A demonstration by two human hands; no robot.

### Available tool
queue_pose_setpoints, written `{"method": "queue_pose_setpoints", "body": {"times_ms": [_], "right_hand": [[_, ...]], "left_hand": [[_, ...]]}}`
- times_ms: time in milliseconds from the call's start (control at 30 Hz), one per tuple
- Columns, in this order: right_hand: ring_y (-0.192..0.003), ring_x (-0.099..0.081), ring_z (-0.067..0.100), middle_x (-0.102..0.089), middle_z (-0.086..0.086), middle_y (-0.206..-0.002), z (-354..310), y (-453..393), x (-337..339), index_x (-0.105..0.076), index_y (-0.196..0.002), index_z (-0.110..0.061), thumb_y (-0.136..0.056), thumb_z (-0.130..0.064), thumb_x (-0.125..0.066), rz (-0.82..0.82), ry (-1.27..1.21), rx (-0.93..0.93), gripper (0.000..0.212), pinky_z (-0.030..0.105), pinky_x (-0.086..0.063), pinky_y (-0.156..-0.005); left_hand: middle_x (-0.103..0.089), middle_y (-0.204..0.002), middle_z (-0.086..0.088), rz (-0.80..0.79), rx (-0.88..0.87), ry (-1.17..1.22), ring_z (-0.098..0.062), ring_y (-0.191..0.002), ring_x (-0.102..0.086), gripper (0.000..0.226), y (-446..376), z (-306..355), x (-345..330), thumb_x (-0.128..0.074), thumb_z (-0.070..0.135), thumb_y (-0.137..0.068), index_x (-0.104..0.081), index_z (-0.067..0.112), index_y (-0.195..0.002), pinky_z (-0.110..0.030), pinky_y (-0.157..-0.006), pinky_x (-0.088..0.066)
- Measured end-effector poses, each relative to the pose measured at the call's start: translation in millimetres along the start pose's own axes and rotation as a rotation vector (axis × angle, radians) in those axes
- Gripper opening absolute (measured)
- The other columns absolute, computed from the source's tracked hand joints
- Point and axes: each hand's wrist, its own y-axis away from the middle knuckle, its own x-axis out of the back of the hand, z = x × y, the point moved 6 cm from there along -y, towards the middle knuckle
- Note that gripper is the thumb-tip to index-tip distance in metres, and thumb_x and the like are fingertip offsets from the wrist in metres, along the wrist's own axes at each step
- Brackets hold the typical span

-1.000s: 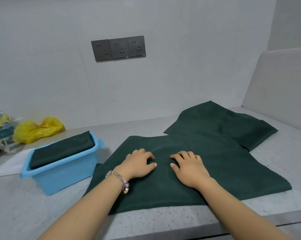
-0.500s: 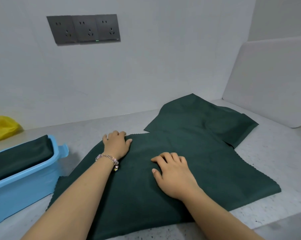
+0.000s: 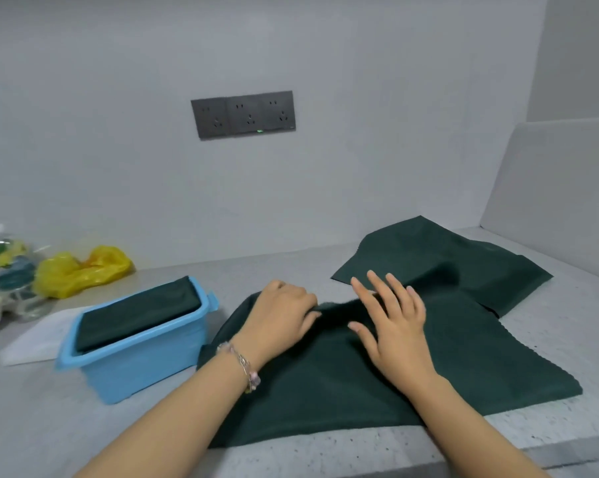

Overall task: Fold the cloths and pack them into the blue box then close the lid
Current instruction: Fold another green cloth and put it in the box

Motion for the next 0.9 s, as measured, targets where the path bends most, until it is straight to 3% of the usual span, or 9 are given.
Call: {"method": "queue_pose_setpoints", "body": {"times_ms": [100, 200, 267, 333, 400, 500, 633, 767, 900], "right_hand": [[-0.107, -0.061, 0.024, -0.072, -0.009, -0.096, -3.2, 3.1, 9.4, -0.074, -0.087, -0.024, -0.076, -0.026, -0.075, 0.052, -0.05, 0.159, 0.011, 0.038, -0.03, -0.1], [-0.081, -0.07, 0.014, -0.071, -0.015, -0.071, -8.1, 17.6, 12.8, -0.074, -0.071, -0.025, -0.056, -0.016, -0.09, -0.107, -0.164, 0.216, 0.023, 0.023, -0.045, -0.082], [-0.088, -0.07, 0.008, -0.072, -0.018, -0.082, -9.4, 30.4, 10.2, -0.076, -0.082, -0.029, -0.065, -0.024, -0.085, -0.267, -0.187, 0.235, 0.021, 0.019, -0.049, -0.08], [-0.114, -0.054, -0.005, -0.064, -0.026, -0.111, -5.1, 40.4, 4.7, -0.069, -0.107, -0.039, -0.086, -0.039, -0.064, -0.416, -0.187, 0.201, 0.022, 0.012, -0.037, -0.094], [-0.129, -0.036, -0.009, -0.052, -0.028, -0.129, 5.9, 47.4, 0.9, -0.059, -0.12, -0.045, -0.093, -0.047, -0.048, -0.485, -0.202, 0.175, 0.029, 0.006, -0.021, -0.102], [-0.133, -0.031, -0.008, -0.05, -0.025, -0.132, 7.8, 50.7, 7.4, -0.057, -0.119, -0.047, -0.092, -0.046, -0.049, -0.522, -0.243, 0.129, 0.028, 0.009, -0.023, -0.106], [-0.135, -0.027, -0.007, -0.047, -0.022, -0.136, 0.5, 60.1, 7.7, -0.054, -0.122, -0.048, -0.093, -0.045, -0.048, -0.587, -0.259, 0.154, 0.029, 0.008, -0.019, -0.108], [-0.137, -0.026, -0.003, -0.045, -0.021, -0.138, -10.4, 68.0, 10.3, -0.052, -0.126, -0.045, -0.094, -0.044, -0.046, -0.548, -0.233, 0.168, 0.032, 0.011, -0.015, -0.108], [-0.139, -0.023, -0.003, -0.041, -0.021, -0.141, -18.6, 74.1, 9.0, -0.049, -0.129, -0.047, -0.095, -0.046, -0.043, -0.581, -0.208, 0.198, 0.034, 0.011, -0.013, -0.106]], "left_hand": [[-0.062, -0.091, 0.001, -0.024, 0.005, -0.007, -0.021, -0.088, -0.055, 0.024, 28.6, 17.5, 15.4, -0.041, 0.034, -0.093, -0.059, 0.019, -0.093, -0.031, -0.087, -0.032], [-0.06, -0.089, 0.001, -0.034, 0.04, -0.066, -0.02, -0.09, -0.052, 0.032, 60.4, 24.3, 24.8, -0.038, 0.04, -0.09, -0.061, 0.018, -0.089, -0.032, -0.094, -0.031], [-0.06, -0.092, 0.0, -0.09, 0.087, -0.105, -0.019, -0.098, -0.046, 0.043, 77.7, 22.4, 23.6, -0.033, 0.047, -0.087, -0.063, 0.017, -0.091, -0.034, -0.102, -0.024], [-0.06, -0.094, 0.0, -0.168, 0.135, -0.137, -0.02, -0.098, -0.043, 0.051, 91.9, 15.0, 20.9, -0.029, 0.054, -0.086, -0.064, 0.018, -0.094, -0.035, -0.101, -0.018], [-0.059, -0.089, 0.001, -0.229, 0.159, -0.177, -0.02, -0.093, -0.043, 0.054, 102.6, 9.5, 21.1, -0.029, 0.059, -0.085, -0.065, 0.02, -0.091, -0.036, -0.097, -0.02], [-0.059, -0.086, 0.006, -0.289, 0.176, -0.124, -0.016, -0.088, -0.047, 0.047, 121.5, 3.3, 18.6, -0.032, 0.06, -0.085, -0.063, 0.024, -0.086, -0.033, -0.089, -0.026], [-0.063, -0.116, 0.017, -0.325, 0.23, 0.311, -0.005, -0.111, -0.053, 0.029, 143.8, -4.7, 11.8, -0.047, 0.043, -0.092, -0.063, 0.035, -0.115, -0.025, -0.097, -0.038], [-0.044, -0.143, 0.016, -0.308, 0.247, 0.313, -0.003, -0.132, -0.037, 0.044, 160.9, -17.8, 12.2, -0.047, 0.023, -0.094, -0.048, 0.041, -0.134, -0.02, -0.112, -0.023], [-0.035, -0.149, 0.014, -0.368, 0.218, 0.321, -0.003, -0.138, -0.027, 0.043, 168.7, -18.1, 9.6, -0.044, 0.035, -0.097, -0.04, 0.041, -0.139, -0.023, -0.115, -0.016]]}}
